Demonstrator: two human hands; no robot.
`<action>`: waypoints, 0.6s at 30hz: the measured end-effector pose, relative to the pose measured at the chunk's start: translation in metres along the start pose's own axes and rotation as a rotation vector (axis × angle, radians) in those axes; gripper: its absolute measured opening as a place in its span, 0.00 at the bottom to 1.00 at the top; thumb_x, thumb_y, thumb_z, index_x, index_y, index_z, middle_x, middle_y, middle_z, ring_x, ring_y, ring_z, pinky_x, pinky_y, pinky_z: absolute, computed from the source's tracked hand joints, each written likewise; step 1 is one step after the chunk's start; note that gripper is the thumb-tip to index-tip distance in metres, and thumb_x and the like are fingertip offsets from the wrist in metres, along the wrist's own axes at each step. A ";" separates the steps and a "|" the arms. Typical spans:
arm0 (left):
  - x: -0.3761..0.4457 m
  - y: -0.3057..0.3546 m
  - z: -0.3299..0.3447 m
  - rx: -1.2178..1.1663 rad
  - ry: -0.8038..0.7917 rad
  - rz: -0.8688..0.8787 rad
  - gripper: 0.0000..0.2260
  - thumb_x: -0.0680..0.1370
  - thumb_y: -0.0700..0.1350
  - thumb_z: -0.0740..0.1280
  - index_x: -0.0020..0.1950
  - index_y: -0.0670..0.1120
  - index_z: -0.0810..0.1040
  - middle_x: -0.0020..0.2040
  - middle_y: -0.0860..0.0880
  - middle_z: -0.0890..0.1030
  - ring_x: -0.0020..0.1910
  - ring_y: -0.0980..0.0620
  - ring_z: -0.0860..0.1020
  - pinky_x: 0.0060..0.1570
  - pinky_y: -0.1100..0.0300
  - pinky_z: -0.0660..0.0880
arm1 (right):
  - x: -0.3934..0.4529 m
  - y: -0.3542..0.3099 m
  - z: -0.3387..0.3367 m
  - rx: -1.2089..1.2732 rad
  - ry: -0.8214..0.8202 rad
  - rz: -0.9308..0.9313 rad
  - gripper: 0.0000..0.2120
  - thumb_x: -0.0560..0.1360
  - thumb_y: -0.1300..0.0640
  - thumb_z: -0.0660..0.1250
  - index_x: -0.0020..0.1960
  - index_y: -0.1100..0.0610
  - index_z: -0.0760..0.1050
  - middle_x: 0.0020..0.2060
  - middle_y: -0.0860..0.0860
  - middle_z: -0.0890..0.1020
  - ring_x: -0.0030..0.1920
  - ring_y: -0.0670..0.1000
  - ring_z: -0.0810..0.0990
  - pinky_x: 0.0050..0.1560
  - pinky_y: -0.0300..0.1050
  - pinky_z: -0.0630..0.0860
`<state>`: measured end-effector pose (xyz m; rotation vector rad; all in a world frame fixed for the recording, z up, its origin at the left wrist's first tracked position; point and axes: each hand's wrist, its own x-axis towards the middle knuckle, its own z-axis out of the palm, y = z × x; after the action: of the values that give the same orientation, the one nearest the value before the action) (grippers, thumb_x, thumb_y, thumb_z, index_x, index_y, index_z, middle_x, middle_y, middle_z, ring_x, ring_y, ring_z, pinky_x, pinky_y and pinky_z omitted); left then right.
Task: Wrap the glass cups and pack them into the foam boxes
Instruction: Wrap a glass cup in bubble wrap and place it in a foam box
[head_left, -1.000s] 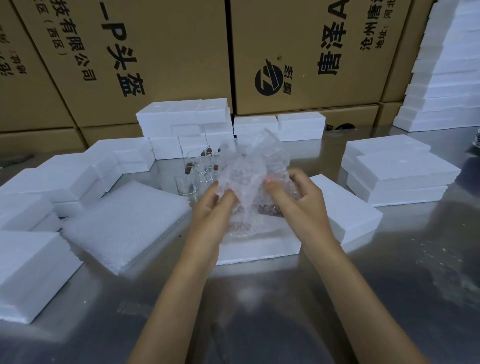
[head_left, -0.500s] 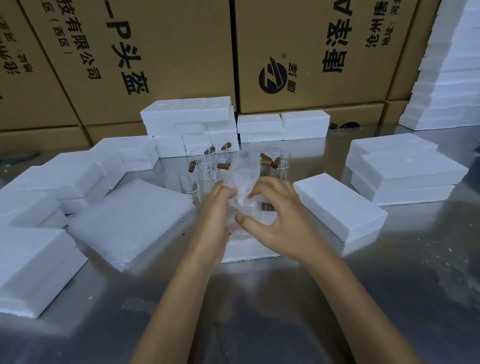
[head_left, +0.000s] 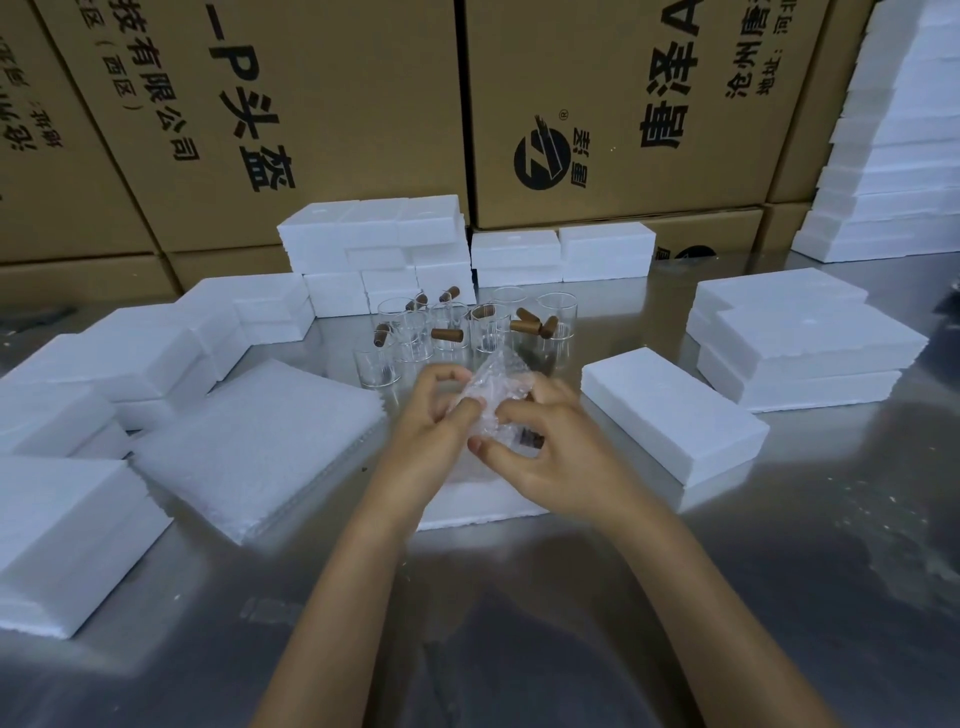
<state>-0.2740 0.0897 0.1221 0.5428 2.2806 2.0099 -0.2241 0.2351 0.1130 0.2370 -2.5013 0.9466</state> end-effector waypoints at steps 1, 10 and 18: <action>0.001 0.000 -0.002 0.016 -0.003 0.016 0.14 0.80 0.39 0.63 0.46 0.61 0.77 0.47 0.57 0.83 0.45 0.55 0.81 0.46 0.59 0.74 | 0.000 0.000 0.001 0.006 0.000 -0.005 0.12 0.73 0.43 0.71 0.48 0.50 0.83 0.49 0.48 0.76 0.53 0.47 0.71 0.50 0.42 0.72; -0.005 -0.001 -0.001 0.120 -0.022 0.058 0.11 0.77 0.52 0.57 0.45 0.48 0.77 0.37 0.62 0.76 0.37 0.69 0.74 0.43 0.63 0.70 | 0.001 0.000 0.003 0.317 0.088 0.104 0.24 0.65 0.44 0.79 0.54 0.42 0.70 0.50 0.38 0.78 0.54 0.39 0.77 0.47 0.26 0.71; -0.008 0.007 0.005 -0.013 -0.005 0.203 0.05 0.76 0.49 0.63 0.48 0.49 0.74 0.47 0.54 0.80 0.47 0.60 0.78 0.45 0.70 0.73 | 0.002 -0.001 -0.001 0.148 0.152 -0.016 0.16 0.71 0.41 0.69 0.51 0.52 0.83 0.58 0.44 0.77 0.61 0.45 0.73 0.57 0.34 0.71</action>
<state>-0.2633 0.0930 0.1266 0.8081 2.2908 2.1046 -0.2253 0.2344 0.1152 0.2231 -2.2915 1.1021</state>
